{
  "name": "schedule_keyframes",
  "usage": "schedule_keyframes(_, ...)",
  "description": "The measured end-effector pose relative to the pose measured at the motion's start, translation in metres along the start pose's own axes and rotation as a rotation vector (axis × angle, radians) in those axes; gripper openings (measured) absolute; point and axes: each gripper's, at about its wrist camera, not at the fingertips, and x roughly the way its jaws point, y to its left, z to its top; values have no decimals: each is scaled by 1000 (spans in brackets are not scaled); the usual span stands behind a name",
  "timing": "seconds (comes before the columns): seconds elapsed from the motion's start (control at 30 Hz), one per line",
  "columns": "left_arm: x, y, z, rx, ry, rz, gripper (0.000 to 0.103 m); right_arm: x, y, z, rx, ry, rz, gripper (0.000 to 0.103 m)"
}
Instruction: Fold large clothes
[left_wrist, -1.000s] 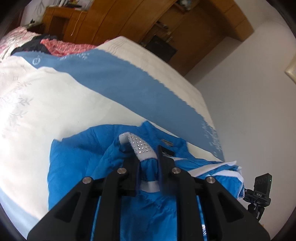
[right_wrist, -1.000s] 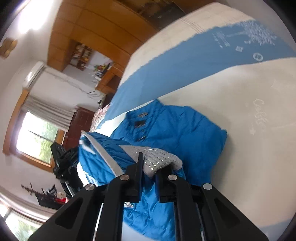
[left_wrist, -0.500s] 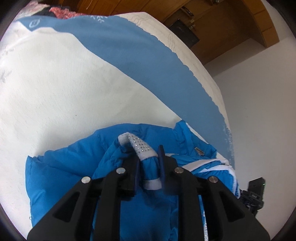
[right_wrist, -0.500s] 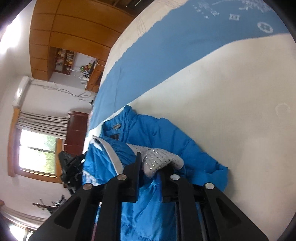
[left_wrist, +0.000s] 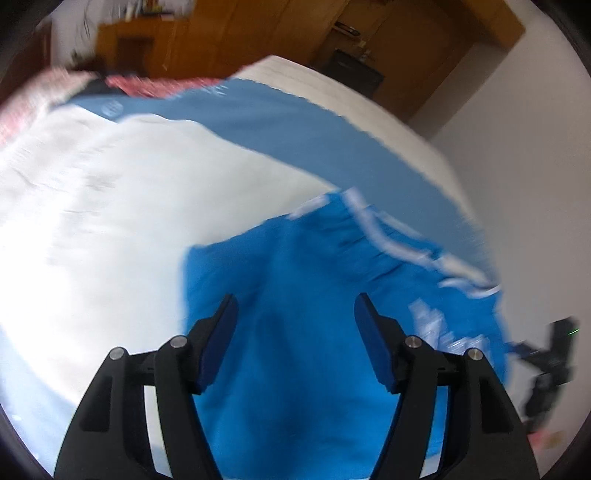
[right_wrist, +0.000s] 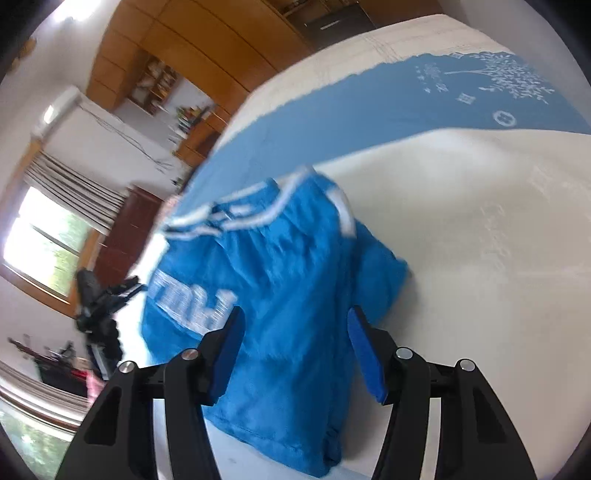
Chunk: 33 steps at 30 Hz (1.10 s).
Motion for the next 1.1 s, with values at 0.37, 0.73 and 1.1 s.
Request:
schedule_keyframes(0.37,4,-36,-17,122,-34,62,13,18,37,-4,-98,-56,-155,7)
schedule_keyframes(0.73,49,-27,6,50,-29,69,20,48,8,26,22,-68,-237,7)
schedule_keyframes(1.1,36,-22,6,5,-41,94,40,29,7,7,22,-156,-297,21)
